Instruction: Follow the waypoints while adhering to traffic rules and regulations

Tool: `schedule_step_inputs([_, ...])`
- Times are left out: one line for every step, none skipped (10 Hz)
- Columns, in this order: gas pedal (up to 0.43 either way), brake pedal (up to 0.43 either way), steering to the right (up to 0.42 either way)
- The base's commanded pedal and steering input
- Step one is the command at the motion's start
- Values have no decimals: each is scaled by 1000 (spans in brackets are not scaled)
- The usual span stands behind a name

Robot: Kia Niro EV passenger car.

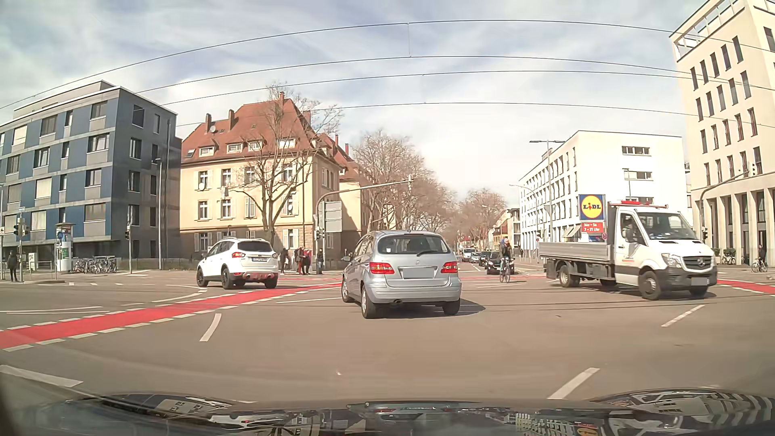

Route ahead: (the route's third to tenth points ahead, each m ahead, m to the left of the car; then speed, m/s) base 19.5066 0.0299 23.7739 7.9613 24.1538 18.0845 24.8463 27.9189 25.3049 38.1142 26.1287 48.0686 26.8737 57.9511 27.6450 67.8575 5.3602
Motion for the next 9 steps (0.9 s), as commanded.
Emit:
schedule_step_inputs([138, 0, -78])
schedule_step_inputs([138, 0, -78])
schedule_step_inputs([118, 0, -78])
schedule_step_inputs([98, 0, -78])
schedule_step_inputs([98, 0, -79])
schedule_step_inputs([98, 0, -85])
schedule_step_inputs([110, 0, -89])
schedule_step_inputs([118, 0, -93])
schedule_step_inputs([118, 0, -95])
